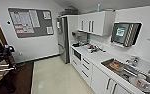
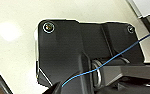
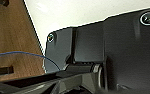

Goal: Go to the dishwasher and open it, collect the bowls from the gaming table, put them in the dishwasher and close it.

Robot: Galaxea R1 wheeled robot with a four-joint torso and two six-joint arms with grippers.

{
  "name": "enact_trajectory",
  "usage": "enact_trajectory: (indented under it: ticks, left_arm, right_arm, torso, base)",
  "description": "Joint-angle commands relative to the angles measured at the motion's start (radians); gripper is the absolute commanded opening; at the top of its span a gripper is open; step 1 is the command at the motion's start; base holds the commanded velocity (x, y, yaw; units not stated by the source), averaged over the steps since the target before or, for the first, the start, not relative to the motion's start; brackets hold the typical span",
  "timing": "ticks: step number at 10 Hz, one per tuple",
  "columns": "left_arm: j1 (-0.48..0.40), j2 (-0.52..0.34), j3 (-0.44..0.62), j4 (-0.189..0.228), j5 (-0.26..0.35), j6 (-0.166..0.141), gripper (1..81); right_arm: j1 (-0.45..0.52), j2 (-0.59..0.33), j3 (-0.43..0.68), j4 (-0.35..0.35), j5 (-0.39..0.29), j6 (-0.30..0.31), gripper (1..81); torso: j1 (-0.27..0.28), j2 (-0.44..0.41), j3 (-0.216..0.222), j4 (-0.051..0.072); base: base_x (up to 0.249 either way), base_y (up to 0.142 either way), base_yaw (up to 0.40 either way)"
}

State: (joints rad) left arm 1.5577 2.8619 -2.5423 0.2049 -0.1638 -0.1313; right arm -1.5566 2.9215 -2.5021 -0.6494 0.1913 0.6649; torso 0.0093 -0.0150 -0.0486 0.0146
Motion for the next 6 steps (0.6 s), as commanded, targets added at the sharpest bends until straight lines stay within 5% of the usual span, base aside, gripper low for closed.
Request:
enact_trajectory:
  ticks: [1, 6]
  left_arm:
    - [-0.034, -0.012, 0.0, 0.007, 0.044, 0.002, 81.1]
    - [-0.034, -0.01, -0.001, 0.007, 0.044, 0.001, 81.1]
  right_arm:
    - [0.046, -0.006, 0.01, -0.016, -0.029, -0.004, 81.1]
    - [0.046, -0.014, 0.01, -0.016, -0.029, -0.004, 81.1]
  torso:
    - [0.0, 0.0, 0.0, 0.0]
    - [0.0, 0.0, 0.0, 0.0]
  base:
    - [0.0, 0.0, 0.34]
    - [0.0, 0.0, 0.34]
